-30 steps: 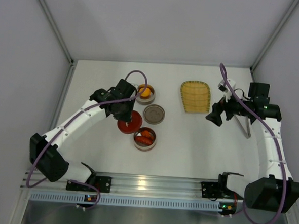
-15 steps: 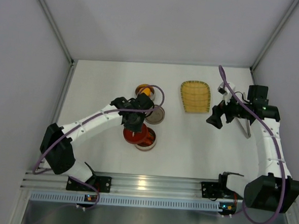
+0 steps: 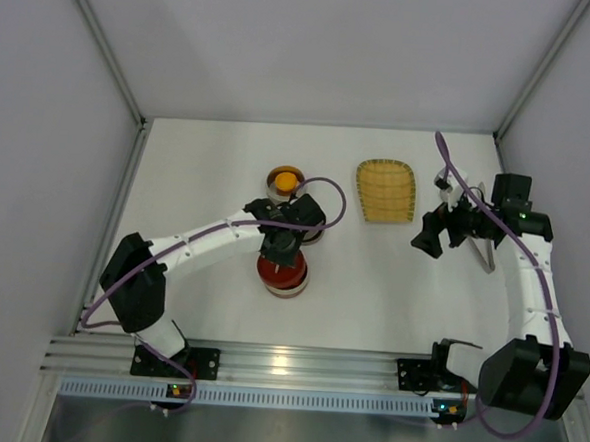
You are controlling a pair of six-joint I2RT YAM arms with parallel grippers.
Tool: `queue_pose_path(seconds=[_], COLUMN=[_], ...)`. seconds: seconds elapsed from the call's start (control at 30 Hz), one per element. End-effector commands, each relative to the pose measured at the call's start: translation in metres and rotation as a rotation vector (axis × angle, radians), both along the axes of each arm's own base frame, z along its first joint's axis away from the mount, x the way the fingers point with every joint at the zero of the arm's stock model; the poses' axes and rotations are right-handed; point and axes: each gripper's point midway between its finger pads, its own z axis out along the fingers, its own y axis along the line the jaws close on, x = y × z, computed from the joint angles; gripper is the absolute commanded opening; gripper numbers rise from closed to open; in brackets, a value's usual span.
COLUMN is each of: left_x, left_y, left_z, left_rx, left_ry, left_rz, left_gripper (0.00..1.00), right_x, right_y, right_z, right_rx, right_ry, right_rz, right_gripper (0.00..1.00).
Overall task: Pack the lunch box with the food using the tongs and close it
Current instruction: Close the box lid on the packing box.
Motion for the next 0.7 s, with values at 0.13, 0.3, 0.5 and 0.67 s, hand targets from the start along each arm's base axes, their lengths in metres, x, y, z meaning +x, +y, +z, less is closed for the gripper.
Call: queue_pose_path(seconds=[0.13, 0.3, 0.5, 0.67], left_x=[0.012, 0.010, 0.009, 0.005], left_y=[-0.021, -0.031, -0.034, -0.025], left_z=[0.007, 0.008, 0.001, -0.008], left_rx=[-0.028, -0.012, 0.010, 0.036], left_ry=[-0.065, -0.086, -0.081, -0.076], left_rz=[0.011, -0.021, -0.028, -0.024], left_gripper=[0.00, 0.00, 0.00, 0.00], right_x=[0.010, 0.012, 0.009, 0.007], right_y=[-0.011, -0.020, -0.026, -0.032], right_z=[0.001, -0.001, -0.005, -0.007], right_rx=[0.036, 0.054, 0.056, 0.061], right_ry=[-0.039, -0.036, -0.030, -0.024], right_rz=[-0.018, -0.042, -0.049, -0.055], right_gripper=[0.99, 0.99, 1.00, 0.99])
